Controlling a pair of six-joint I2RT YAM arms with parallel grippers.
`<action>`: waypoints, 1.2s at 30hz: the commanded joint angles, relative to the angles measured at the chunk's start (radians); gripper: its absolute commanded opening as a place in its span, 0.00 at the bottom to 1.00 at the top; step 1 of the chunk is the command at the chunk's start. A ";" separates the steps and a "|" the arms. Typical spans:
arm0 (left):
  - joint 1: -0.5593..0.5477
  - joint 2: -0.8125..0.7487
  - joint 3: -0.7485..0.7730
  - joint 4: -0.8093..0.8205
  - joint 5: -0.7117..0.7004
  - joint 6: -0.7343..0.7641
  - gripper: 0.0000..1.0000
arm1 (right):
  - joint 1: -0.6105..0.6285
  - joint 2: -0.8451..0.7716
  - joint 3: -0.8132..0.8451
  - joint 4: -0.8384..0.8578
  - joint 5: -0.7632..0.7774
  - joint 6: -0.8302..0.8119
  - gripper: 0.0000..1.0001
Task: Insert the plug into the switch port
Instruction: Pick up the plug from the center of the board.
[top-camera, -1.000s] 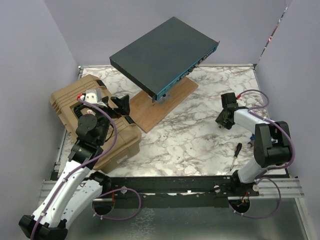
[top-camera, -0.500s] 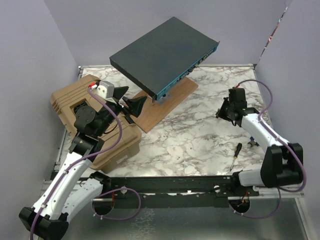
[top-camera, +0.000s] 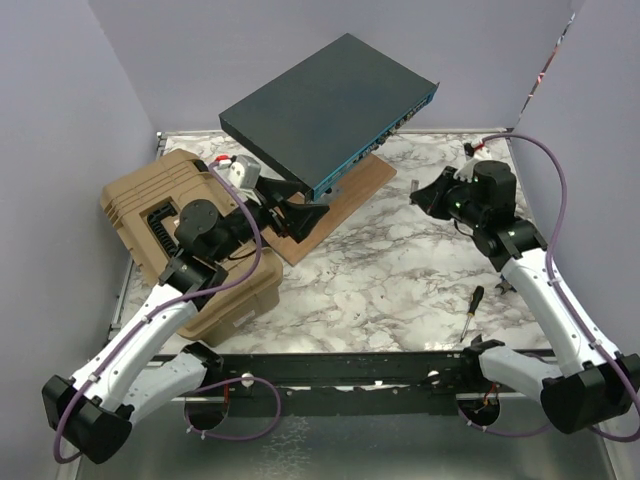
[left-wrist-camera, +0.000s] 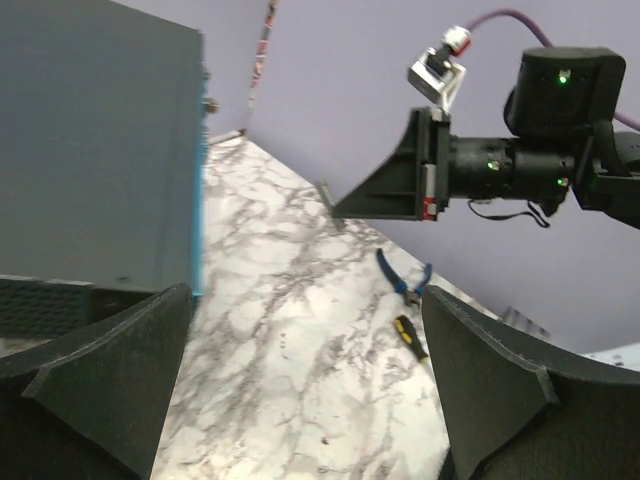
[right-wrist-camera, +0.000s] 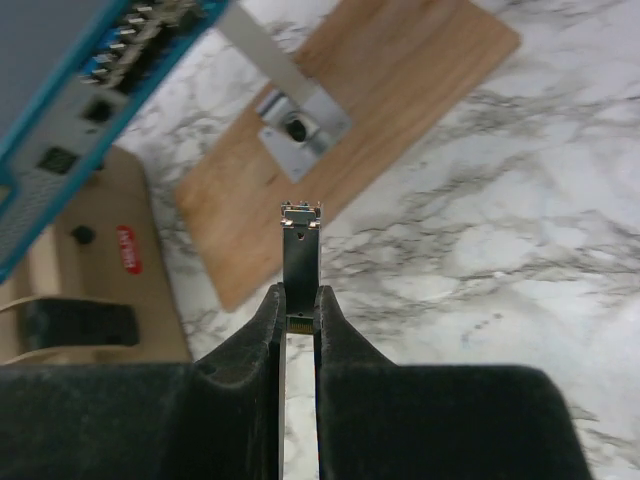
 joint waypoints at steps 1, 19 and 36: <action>-0.119 0.023 0.051 0.036 -0.091 0.003 0.95 | 0.094 -0.045 0.051 0.019 0.007 0.133 0.01; -0.517 0.252 0.105 0.140 -0.690 0.057 0.75 | 0.164 -0.143 0.039 0.070 0.031 0.488 0.01; -0.543 0.492 0.139 0.357 -0.768 0.031 0.56 | 0.166 -0.155 -0.016 0.108 -0.052 0.542 0.01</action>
